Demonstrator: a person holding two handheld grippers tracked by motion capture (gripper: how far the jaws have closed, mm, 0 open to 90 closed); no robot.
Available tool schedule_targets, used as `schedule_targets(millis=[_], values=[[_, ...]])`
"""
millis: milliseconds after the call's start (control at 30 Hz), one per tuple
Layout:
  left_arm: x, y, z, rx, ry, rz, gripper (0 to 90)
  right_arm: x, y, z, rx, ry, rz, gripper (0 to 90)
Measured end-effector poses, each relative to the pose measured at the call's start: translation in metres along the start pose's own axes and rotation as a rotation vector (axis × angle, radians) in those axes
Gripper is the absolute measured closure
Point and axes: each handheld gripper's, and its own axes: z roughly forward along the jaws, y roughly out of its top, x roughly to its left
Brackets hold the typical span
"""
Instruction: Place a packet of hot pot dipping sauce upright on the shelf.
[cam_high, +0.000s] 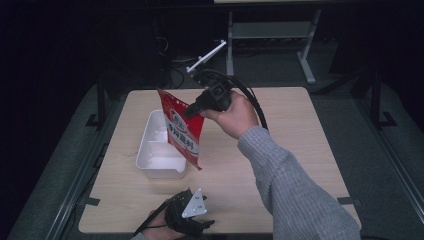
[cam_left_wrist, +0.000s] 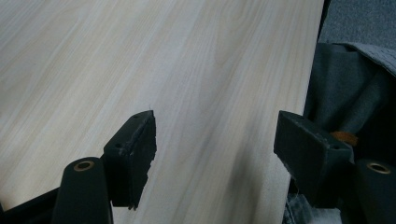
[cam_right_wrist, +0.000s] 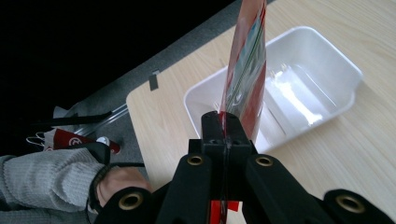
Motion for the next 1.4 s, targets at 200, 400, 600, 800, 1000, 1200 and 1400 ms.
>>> schedule_targets(millis=[200,400,600,800,1000,1200,1400], values=[[0.002,-0.001,0.0,-0.001,0.0,0.0,29.1,0.007,0.013,0.017,0.003,0.013,-0.025,89.7],[0.003,-0.002,-0.001,-0.004,0.002,-0.002,28.9,0.007,0.021,0.037,0.027,0.016,-0.049,89.7],[0.004,-0.002,-0.001,-0.003,0.0,-0.006,28.9,0.007,0.025,0.051,0.044,0.02,-0.059,89.7],[0.005,-0.002,-0.001,-0.006,0.002,-0.007,28.9,0.006,0.028,0.06,0.049,0.025,-0.059,89.7],[0.005,-0.003,-0.002,-0.006,0.0,-0.006,28.8,0.004,0.032,0.07,0.054,0.024,-0.061,89.7],[0.006,-0.003,-0.002,-0.012,-0.002,-0.007,28.8,0.003,0.035,0.079,0.051,0.022,-0.059,89.7],[0.006,-0.003,-0.003,-0.017,-0.003,-0.009,28.8,0.004,0.036,0.088,0.057,0.016,-0.064,89.7]])
